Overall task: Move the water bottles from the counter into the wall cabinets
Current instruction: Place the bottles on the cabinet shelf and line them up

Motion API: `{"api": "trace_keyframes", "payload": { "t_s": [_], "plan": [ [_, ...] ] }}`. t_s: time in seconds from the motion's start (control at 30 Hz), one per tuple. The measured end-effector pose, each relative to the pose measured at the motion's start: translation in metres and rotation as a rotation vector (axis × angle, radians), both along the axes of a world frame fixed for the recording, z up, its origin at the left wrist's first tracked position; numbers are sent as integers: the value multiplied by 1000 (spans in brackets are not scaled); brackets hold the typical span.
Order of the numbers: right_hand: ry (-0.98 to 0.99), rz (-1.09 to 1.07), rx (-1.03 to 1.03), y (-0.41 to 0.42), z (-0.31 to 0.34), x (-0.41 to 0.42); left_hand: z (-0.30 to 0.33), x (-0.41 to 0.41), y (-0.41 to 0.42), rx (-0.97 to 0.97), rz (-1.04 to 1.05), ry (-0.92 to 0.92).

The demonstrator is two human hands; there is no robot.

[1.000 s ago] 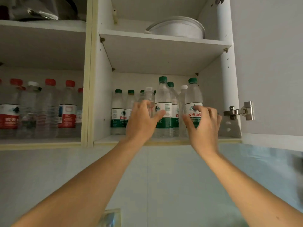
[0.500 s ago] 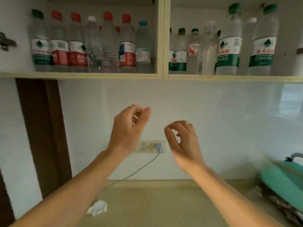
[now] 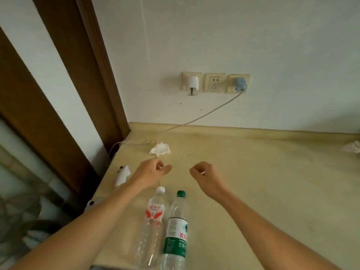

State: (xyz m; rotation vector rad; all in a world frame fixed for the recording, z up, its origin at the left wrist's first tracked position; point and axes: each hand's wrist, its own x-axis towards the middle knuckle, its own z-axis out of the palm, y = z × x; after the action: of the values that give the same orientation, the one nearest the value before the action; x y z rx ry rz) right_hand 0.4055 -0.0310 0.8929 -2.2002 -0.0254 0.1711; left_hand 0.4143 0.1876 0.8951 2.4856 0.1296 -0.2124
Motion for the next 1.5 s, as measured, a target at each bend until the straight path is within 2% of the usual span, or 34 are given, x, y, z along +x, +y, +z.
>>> {"api": "trace_keyframes", "payload": {
  "t_s": [0.1,0.23,0.5,0.63,0.77,0.93,1.07,1.3,1.5],
  "plan": [
    [211,12,-22,18,-41,-5,-40,-12,18,11,52,175],
    [428,-28,13,34,-82,-10,-69,-26,24,-202,66,381],
    [498,-243,255,57,-103,-10,-85,-34,15,-440,175,391],
    [424,-307,377,43,-85,-12,-76,-36,11,-587,160,339],
    [242,-246,412,8,-34,-12,-43,-28,-4,-675,89,214],
    [-42,-112,172,-34,19,-22,0,-20,-35,-619,-24,-45],
    [-209,-139,30,-63,28,-34,11,-22,-68,-592,-87,-174],
    [-271,-250,14,-105,23,-35,1,-23,-118,-533,-126,-345],
    [-258,-186,57,-113,11,-37,-7,-18,-126,-523,-167,-322]
  ]
}}
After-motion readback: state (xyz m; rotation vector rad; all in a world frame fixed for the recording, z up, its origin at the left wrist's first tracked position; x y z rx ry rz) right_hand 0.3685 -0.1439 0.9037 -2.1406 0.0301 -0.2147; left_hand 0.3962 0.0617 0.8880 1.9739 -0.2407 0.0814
